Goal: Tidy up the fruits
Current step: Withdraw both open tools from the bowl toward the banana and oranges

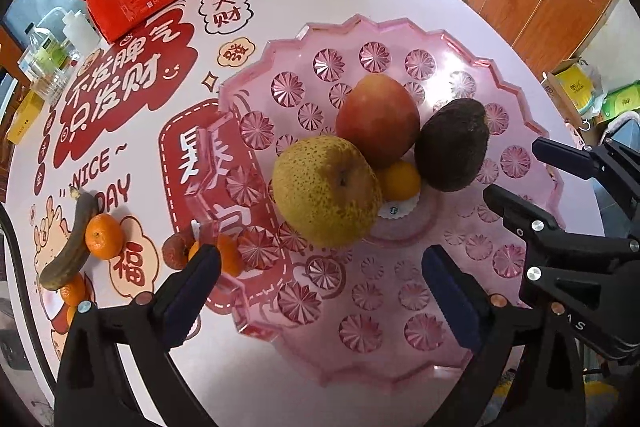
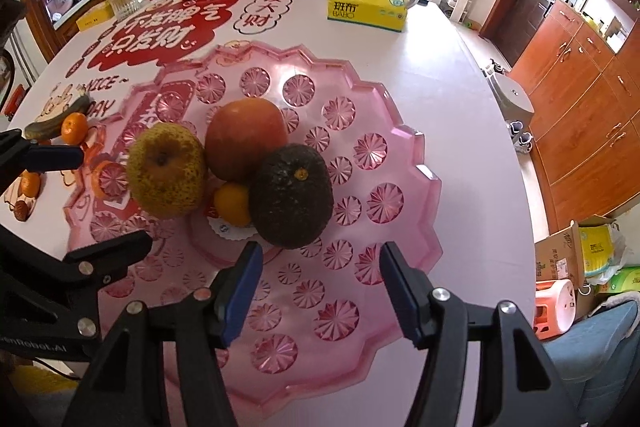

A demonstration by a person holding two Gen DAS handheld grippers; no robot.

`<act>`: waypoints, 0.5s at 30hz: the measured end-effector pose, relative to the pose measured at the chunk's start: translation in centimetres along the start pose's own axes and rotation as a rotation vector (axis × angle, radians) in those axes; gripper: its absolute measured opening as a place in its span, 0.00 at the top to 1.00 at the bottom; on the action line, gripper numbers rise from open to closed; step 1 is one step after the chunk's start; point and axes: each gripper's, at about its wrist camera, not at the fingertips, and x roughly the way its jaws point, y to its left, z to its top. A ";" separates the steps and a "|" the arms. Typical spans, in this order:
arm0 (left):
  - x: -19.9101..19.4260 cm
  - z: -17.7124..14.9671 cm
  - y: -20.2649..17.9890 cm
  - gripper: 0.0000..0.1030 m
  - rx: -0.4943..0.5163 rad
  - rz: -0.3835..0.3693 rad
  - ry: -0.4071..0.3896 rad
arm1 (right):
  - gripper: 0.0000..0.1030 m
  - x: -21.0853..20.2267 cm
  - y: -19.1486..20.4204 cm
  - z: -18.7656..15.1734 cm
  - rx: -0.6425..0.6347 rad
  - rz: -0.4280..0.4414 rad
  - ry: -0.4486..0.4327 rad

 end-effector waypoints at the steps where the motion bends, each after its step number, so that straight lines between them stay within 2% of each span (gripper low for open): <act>1: -0.4 -0.1 -0.1 0.03 0.007 0.004 -0.007 | 0.41 -0.2 0.0 0.0 0.001 0.003 -0.005; 5: -1.9 -0.3 -0.4 0.01 0.043 0.030 -0.038 | 0.41 -1.6 0.2 0.0 0.009 0.006 -0.033; 15: -6.1 -1.0 0.0 0.01 0.066 0.042 -0.100 | 0.40 -5.5 0.9 -0.2 0.041 0.019 -0.108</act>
